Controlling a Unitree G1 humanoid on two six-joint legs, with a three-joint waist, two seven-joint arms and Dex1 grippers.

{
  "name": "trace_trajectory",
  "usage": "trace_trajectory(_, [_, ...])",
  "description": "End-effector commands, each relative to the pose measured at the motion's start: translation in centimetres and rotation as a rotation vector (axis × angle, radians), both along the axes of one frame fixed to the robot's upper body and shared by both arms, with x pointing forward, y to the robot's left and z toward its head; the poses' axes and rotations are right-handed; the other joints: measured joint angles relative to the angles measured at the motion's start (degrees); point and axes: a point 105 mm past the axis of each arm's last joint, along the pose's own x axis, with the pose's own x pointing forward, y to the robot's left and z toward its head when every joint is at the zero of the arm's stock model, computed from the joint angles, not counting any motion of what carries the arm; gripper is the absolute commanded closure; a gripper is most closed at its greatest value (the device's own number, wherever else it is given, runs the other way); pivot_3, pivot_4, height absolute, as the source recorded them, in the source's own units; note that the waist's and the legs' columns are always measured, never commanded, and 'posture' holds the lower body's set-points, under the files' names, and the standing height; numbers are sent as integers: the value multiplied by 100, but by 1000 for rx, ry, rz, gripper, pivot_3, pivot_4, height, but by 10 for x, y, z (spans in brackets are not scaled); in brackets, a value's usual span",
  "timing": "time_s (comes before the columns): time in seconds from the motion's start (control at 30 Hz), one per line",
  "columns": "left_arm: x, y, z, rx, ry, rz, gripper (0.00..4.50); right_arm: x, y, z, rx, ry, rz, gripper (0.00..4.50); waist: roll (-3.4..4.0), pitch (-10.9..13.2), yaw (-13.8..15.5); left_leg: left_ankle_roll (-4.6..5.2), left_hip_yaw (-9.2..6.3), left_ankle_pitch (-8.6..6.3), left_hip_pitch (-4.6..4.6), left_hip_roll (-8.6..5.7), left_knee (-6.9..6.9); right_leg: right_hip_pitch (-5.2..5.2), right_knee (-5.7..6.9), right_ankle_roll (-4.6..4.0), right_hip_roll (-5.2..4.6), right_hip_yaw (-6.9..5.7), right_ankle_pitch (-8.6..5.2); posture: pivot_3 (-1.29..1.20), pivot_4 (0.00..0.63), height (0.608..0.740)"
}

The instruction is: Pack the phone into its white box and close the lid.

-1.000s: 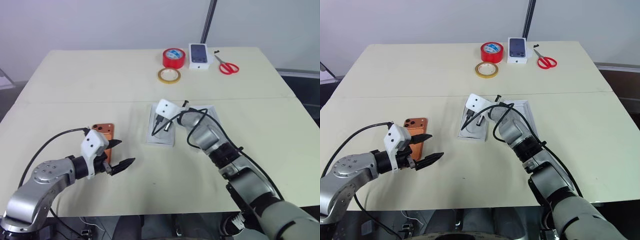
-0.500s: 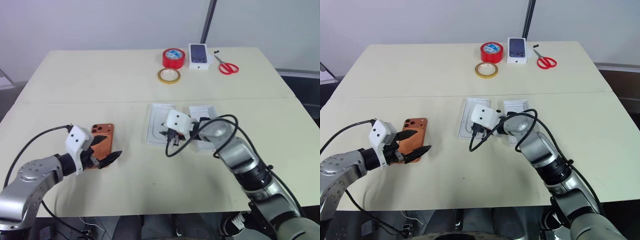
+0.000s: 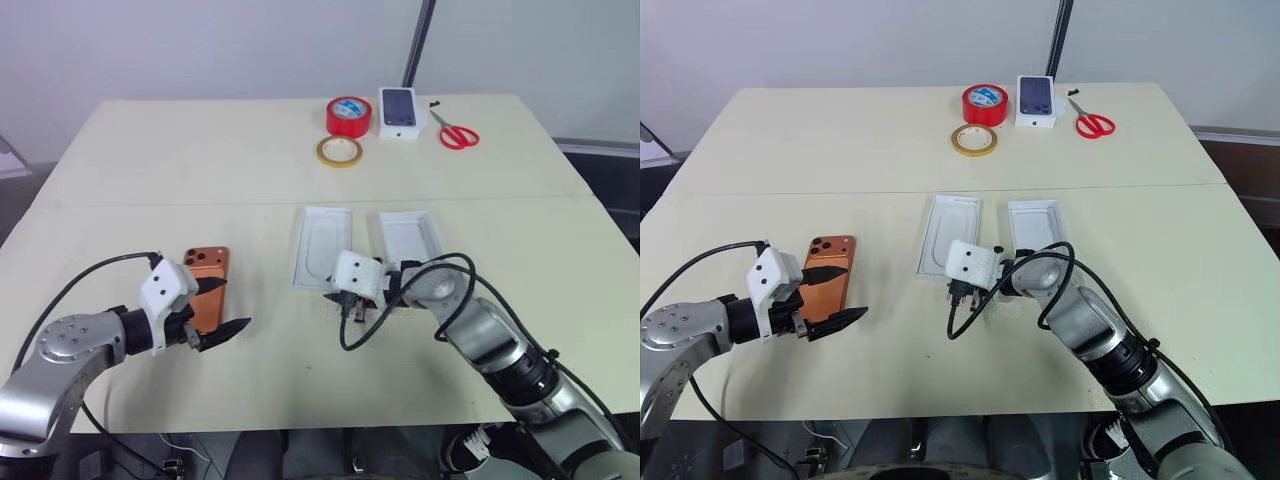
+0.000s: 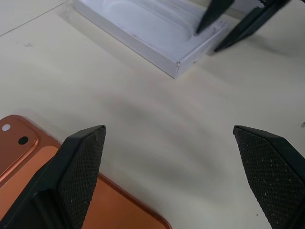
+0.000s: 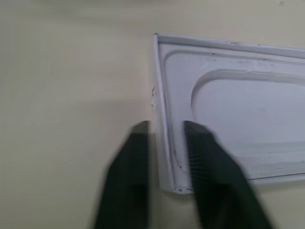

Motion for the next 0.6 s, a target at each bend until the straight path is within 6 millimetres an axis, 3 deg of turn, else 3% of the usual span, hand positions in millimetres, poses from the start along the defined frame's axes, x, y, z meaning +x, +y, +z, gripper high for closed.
trace_trajectory(0.03, [0,-4,5,9,-30,-19,0,-6,1,5,-24,-64,70,4486,0,0,1,0,0,0,0,0,0,0,0,0,0,0,0,0,150,740])
trace_trajectory(0.3, [0,3,7,-7,-27,33,0,-29,-11,8,-57,-88,216,4486,0,0,3,2,0,-1,0,0,2,3,-1,0,0,0,0,0,150,740])
trace_trajectory(0.47, [-1,8,6,-8,-19,57,0,-33,-14,9,-50,-73,229,4486,0,0,-4,2,-1,-1,2,1,2,5,0,0,1,-1,0,0,150,740])
trace_trajectory(0.57, [-1,10,6,-10,-19,78,0,-34,-9,16,-4,-44,230,3589,0,0,-1,2,-1,-1,3,1,2,5,0,0,2,-1,0,0,150,740])
trace_trajectory(0.6, [0,11,7,-11,-21,87,0,-35,-6,19,11,-38,239,3063,0,0,1,2,-1,-1,2,2,2,5,0,0,2,-1,0,0,150,740])
